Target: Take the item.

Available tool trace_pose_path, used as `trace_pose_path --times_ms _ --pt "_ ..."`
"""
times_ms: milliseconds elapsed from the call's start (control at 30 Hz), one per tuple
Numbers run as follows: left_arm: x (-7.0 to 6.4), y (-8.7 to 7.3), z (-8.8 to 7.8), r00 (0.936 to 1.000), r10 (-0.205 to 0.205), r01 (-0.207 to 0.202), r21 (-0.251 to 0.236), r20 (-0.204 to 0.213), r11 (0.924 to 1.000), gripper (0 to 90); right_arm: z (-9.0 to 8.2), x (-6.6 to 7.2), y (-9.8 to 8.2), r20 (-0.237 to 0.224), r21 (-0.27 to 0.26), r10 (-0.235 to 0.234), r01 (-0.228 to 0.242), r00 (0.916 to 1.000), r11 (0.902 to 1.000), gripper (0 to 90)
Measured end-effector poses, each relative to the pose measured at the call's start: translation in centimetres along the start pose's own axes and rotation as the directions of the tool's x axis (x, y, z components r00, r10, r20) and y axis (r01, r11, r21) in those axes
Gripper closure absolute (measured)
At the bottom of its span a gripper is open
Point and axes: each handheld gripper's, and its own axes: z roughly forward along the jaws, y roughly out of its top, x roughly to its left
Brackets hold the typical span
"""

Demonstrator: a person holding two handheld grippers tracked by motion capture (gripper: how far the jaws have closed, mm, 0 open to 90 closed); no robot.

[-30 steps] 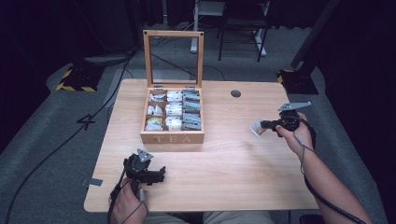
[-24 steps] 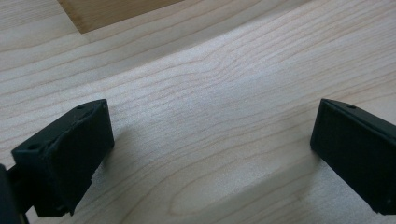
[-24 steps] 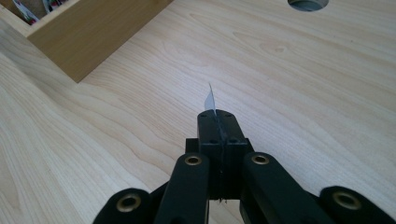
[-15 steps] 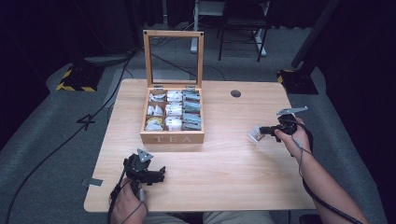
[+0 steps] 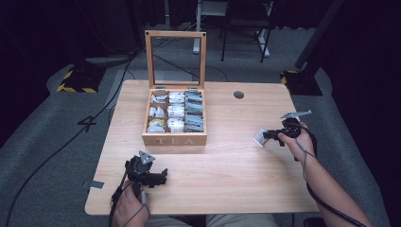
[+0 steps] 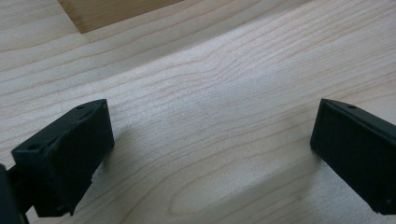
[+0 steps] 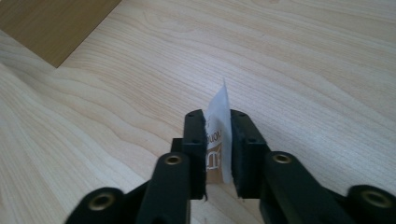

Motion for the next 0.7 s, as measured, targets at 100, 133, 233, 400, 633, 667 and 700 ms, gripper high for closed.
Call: trace_pose_path --times_ms 100,133,233,400,633,667,700 --pt "0.0 0.0 0.0 1.0000 0.000 0.000 0.000 0.000 1.0000 0.0 -0.1 -0.3 -0.1 0.018 -0.028 -0.011 0.012 0.9998 0.9995 60.9" --pt "0.0 0.0 0.0 1.0000 0.000 0.000 0.000 0.000 1.0000 0.0 -0.1 -0.3 -0.1 0.018 -0.028 -0.011 0.012 0.9998 0.9995 60.9" --pt "0.0 0.0 0.0 1.0000 0.000 0.000 0.000 0.000 1.0000 0.0 -0.6 -0.5 -0.2 0.047 -0.062 -0.010 0.013 0.9988 0.9980 54.0" --pt "0.0 0.0 0.0 1.0000 0.000 0.000 0.000 0.000 1.0000 0.0 -1.7 -0.6 0.0 0.057 -0.099 -0.018 0.024 0.9982 0.9948 51.0" --pt "0.0 0.0 0.0 1.0000 0.000 0.000 0.000 0.000 1.0000 0.0 -3.6 0.9 0.2 0.029 -0.146 -0.044 0.048 0.9986 0.9882 48.7" --pt "0.0 0.0 0.0 1.0000 0.000 0.000 0.000 0.000 1.0000 0.0 -3.9 1.3 0.3 0.021 -0.152 -0.050 0.052 0.9986 0.9870 48.4" --pt "0.0 0.0 0.0 1.0000 0.000 0.000 0.000 0.000 1.0000 0.0 -4.2 1.6 0.3 0.008 -0.159 -0.063 0.063 0.9980 0.9852 47.9"
